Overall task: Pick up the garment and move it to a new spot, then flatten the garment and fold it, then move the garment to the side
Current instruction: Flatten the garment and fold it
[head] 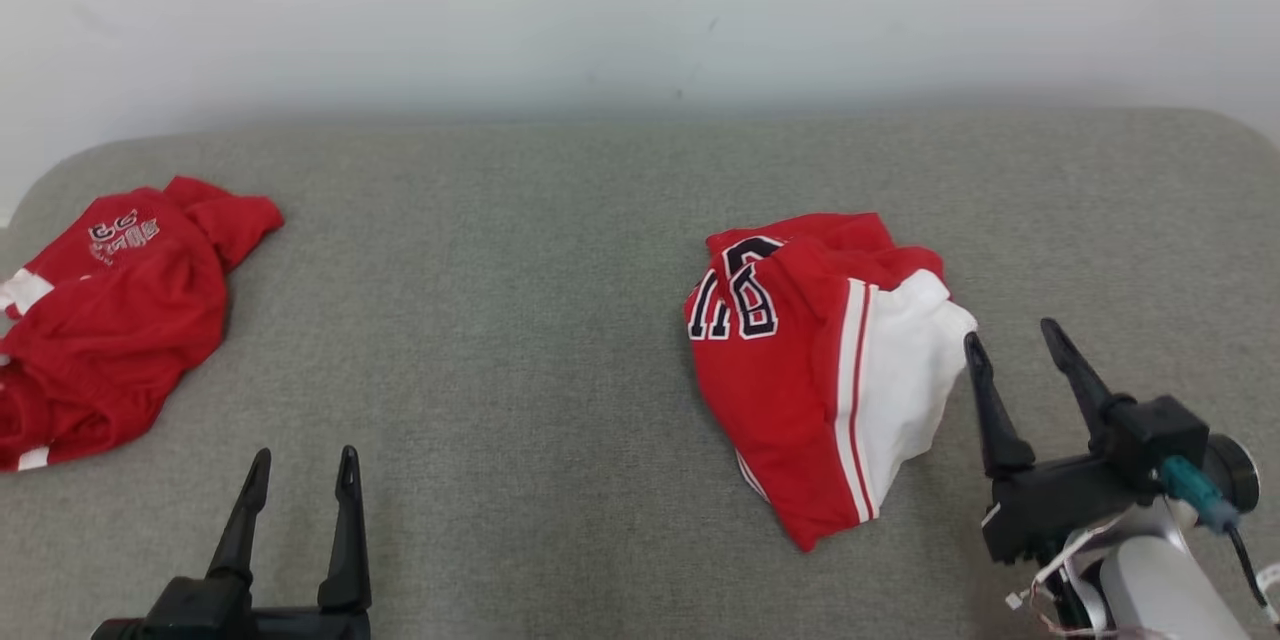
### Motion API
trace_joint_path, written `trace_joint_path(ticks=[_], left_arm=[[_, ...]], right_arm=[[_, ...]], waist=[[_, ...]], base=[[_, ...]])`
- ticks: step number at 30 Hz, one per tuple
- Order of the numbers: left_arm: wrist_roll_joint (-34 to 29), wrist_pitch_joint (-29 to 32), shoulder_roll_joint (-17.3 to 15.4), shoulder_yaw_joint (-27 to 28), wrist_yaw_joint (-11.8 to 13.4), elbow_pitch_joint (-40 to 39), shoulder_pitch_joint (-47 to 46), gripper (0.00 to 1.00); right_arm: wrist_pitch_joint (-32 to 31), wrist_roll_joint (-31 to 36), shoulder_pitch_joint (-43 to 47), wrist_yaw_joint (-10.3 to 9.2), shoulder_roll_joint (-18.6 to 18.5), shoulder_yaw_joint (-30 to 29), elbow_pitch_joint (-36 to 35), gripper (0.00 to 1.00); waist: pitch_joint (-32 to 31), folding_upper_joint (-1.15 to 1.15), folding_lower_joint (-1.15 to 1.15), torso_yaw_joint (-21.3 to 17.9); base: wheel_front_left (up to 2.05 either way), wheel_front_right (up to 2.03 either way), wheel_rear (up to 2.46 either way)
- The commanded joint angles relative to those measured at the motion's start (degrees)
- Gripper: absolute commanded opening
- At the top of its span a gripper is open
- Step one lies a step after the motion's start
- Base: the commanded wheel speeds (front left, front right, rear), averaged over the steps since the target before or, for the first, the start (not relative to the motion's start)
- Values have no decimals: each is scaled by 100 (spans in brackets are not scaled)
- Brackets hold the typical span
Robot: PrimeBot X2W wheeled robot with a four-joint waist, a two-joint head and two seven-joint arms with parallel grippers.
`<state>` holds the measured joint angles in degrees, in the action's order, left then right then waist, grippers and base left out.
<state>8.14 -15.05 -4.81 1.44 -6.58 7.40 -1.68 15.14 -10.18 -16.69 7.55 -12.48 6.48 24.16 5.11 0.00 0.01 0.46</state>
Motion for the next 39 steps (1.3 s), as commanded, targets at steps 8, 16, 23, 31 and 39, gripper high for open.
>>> trace_joint_path(ticks=[8, 16, 23, 31, 39], left_arm=[[-66, -20, 72, -105, -43, 28, -258, 100], [-36, -20, 110, -210, -78, 106, -452, 100], [-40, -20, 113, -175, -93, 167, -511, 100], [-58, -20, 102, -59, -83, 125, -359, 100], [-59, -20, 125, -11, -86, 69, -296, 100]], right_arm=[[-8, -522, -817, -12, -332, 465, 1377, 100], [-147, -1283, -1389, -12, -284, 1110, 2587, 84], [-91, -1648, -1659, -12, -364, 1361, 3110, 0], [11, -1914, -1649, -12, -679, 1160, 3004, 0], [11, -1720, -1568, -12, -1488, 300, 2372, 0]], waist=[[322, 0, -1, 341], [479, 0, -1, 524], [477, 0, -1, 518], [289, 0, -1, 292], [176, 0, -1, 138]], base=[[0, 0, 0], [0, 0, 0], [0, 0, 0], [0, 0, 0], [0, 0, 0]])
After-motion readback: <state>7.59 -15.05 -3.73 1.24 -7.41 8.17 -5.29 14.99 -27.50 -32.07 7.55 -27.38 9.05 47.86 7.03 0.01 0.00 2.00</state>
